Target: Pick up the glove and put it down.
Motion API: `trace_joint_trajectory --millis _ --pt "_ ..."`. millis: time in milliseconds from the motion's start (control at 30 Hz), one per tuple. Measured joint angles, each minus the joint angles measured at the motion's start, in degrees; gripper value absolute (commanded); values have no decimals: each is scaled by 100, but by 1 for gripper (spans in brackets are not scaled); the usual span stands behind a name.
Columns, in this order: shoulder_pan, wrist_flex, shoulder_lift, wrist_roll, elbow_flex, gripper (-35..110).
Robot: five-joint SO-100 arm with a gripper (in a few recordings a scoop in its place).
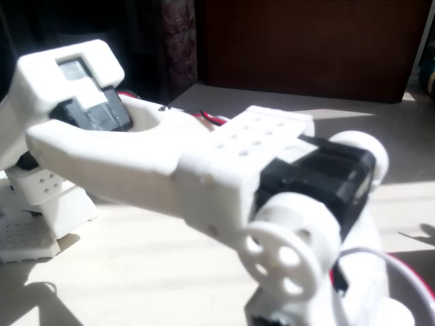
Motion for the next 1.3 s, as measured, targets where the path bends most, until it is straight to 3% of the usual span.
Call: trace_joint_trajectory --millis 367,600,900,1300 --pt "-35 35 861 0 0 34" --pt "-1002 53 1292 0 0 34" --pt "-2268 53 1204 114 0 34" --pt "-2355 18 0 519 0 34"
